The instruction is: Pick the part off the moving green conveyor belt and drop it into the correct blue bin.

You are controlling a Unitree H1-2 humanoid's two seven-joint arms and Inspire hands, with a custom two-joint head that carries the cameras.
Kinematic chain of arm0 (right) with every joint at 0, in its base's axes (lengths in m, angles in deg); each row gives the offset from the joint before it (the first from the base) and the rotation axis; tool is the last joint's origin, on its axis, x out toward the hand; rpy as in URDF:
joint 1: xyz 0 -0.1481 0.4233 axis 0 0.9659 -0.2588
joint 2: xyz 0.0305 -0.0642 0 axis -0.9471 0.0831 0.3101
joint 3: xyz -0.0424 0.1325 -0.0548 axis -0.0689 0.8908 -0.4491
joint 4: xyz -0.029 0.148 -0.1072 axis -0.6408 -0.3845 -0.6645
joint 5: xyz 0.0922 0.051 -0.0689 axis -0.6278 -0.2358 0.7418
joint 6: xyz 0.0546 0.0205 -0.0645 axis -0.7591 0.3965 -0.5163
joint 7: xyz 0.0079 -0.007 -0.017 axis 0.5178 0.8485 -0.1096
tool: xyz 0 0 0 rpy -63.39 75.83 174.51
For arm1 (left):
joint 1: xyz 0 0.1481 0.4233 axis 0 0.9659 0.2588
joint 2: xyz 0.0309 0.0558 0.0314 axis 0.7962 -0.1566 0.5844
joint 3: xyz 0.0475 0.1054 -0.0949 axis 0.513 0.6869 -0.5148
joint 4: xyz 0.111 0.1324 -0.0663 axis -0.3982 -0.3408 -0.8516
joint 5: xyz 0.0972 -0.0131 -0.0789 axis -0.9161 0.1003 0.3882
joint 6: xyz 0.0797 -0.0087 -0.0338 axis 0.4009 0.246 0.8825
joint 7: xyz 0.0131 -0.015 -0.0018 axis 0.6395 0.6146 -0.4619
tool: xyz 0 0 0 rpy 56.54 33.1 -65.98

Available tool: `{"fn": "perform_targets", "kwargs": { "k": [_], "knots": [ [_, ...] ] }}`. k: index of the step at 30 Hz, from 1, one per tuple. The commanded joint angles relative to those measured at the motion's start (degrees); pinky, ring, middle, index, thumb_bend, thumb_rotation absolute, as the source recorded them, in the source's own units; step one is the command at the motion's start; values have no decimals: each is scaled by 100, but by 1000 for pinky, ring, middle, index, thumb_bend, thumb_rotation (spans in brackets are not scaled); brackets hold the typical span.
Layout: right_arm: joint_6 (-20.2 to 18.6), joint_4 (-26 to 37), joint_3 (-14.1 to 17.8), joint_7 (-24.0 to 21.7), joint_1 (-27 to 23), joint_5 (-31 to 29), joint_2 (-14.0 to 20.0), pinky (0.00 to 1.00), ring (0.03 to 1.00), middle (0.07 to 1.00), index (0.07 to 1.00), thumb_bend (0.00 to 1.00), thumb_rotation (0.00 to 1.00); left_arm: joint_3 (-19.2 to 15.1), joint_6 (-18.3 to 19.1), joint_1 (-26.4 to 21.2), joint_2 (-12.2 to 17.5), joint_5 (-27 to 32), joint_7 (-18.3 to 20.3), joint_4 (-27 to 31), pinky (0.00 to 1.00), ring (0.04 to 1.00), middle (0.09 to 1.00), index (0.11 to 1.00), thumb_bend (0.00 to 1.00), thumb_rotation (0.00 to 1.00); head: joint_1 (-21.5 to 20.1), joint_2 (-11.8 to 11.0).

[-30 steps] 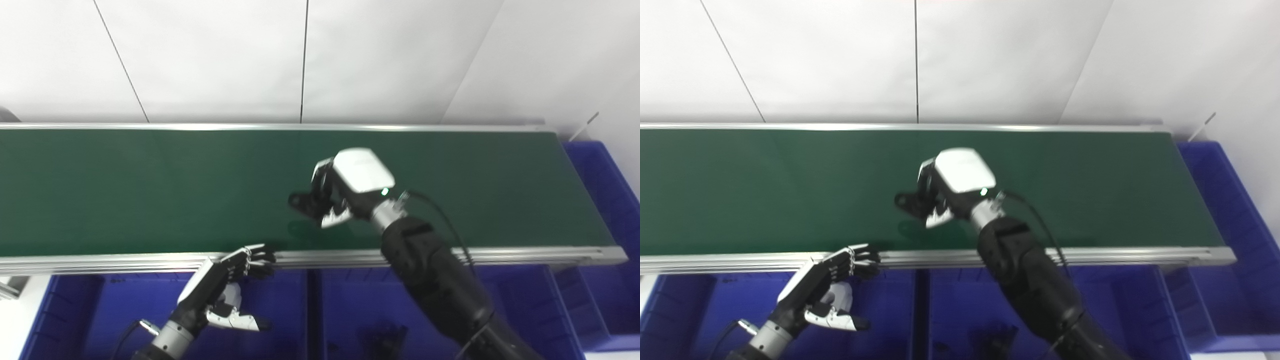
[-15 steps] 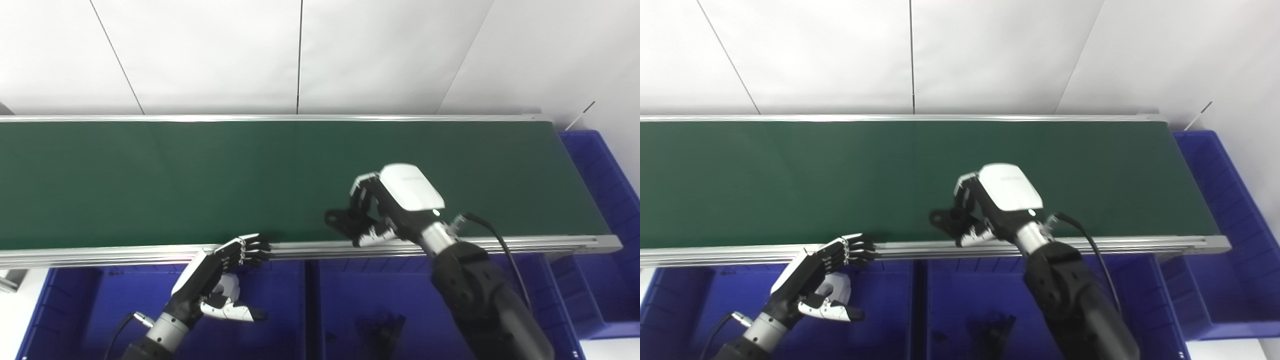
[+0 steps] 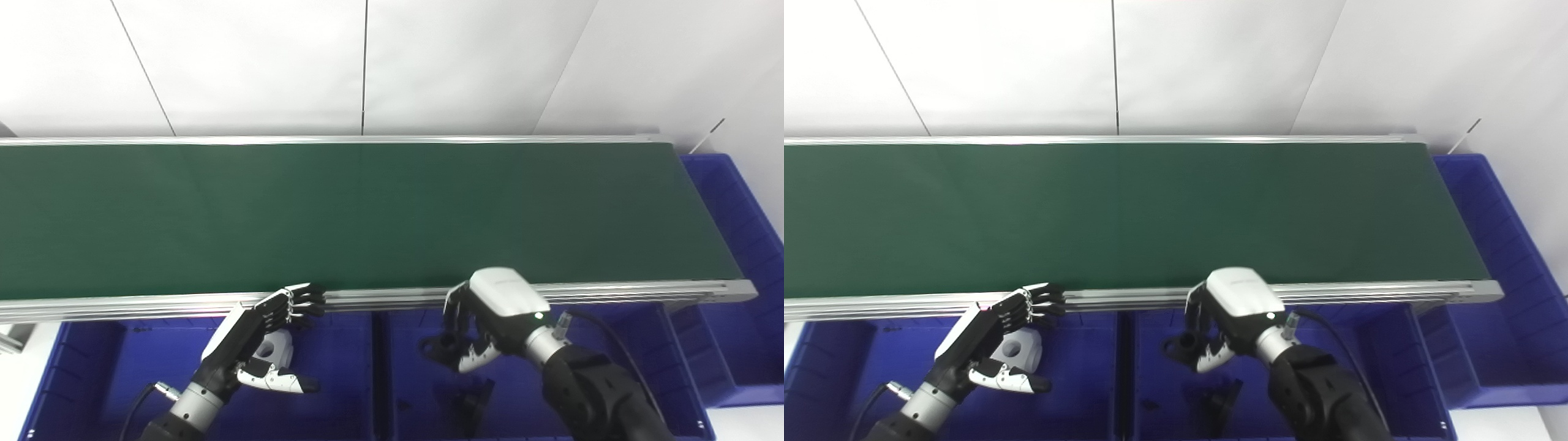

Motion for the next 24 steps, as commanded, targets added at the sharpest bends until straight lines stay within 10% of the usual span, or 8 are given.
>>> {"fn": "perform_targets", "kwargs": {
  "k": [1, 6, 8, 10, 12, 14, 24],
  "knots": [
    [95, -82, -96, -68, -155, 212, 10, 228, 317, 476, 488, 529, 0, -61, -184, -37, 35, 93, 45, 163, 627, 708, 773, 798, 908, 270, -2, -8],
    [181, -481, -360, 99, -212, 502, -99, 225, 315, 477, 488, 528, 0, -121, -186, -35, 19, 47, 70, 181, 628, 695, 759, 798, 907, 279, -3, 9],
    [199, -584, -459, 82, -223, 566, -134, 354, 464, 453, 520, 521, 8, -136, -183, -32, 11, 36, 76, 190, 622, 693, 759, 798, 902, 277, 1, 22],
    [250, -620, -534, 140, -210, 636, -123, 483, 597, 619, 503, 514, 131, -145, -182, -34, 5, 32, 81, 197, 619, 694, 760, 799, 902, 278, -3, 28],
    [273, -598, -553, 240, -149, 664, -124, 662, 752, 766, 751, 723, 448, -150, -182, -38, 1, 39, 95, 197, 619, 700, 765, 799, 900, 279, -3, 28],
    [234, -498, -492, 309, -52, 583, -152, 731, 814, 821, 815, 771, 525, -155, -182, -40, 0, 26, 96, 194, 624, 706, 769, 799, 904, 283, -29, 28],
    [393, 159, 252, 1265, 682, -656, -448, 756, 867, 895, 897, 804, 438, -169, -182, -13, 18, 30, 134, 216, 633, 711, 775, 800, 913, 290, -38, 76]
  ]
}}
